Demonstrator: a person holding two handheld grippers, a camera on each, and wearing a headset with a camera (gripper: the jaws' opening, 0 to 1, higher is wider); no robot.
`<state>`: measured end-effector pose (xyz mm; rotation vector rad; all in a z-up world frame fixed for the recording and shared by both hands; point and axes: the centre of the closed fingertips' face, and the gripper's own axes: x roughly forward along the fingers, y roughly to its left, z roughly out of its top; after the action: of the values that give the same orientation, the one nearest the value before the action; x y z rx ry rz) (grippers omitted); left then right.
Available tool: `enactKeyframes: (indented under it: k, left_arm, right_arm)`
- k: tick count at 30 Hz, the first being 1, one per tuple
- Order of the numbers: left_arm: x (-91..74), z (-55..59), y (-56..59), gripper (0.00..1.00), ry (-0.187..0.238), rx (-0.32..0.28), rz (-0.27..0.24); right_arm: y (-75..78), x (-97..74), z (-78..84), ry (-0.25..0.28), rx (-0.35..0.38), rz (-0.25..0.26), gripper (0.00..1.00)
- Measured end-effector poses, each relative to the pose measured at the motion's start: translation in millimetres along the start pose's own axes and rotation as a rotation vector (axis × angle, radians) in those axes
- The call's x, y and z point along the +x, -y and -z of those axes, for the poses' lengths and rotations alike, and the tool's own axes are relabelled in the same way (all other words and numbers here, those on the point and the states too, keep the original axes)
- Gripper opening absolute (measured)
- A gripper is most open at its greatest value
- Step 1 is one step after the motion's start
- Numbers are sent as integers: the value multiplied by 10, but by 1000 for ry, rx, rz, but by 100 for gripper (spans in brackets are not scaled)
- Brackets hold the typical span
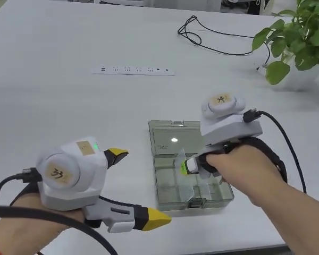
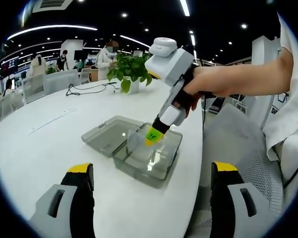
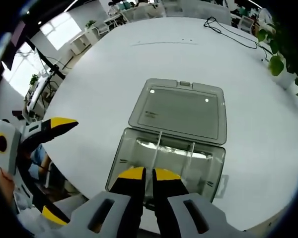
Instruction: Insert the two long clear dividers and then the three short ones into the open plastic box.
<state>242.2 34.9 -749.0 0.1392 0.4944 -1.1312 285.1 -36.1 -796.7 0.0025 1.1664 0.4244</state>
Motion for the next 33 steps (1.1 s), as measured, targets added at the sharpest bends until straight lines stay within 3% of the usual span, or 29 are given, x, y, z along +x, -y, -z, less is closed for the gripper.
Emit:
enactKeyframes:
  k: [2, 11, 21, 33]
  left_arm:
    - [1, 4, 0, 100, -1, -2, 0]
    - [-9, -5, -19, 100, 2, -8, -10]
    - [-8, 28, -35, 100, -12, -2, -14]
    - [-57, -36, -42, 100, -6, -15, -56]
  right_arm:
    - [-11, 33, -10, -2, -36, 8, 7]
    - [-30, 152, 22, 0, -76, -18, 8]
    - [-9, 232, 74, 1, -43, -67, 9]
    - [-25, 226, 98, 42, -32, -137, 14]
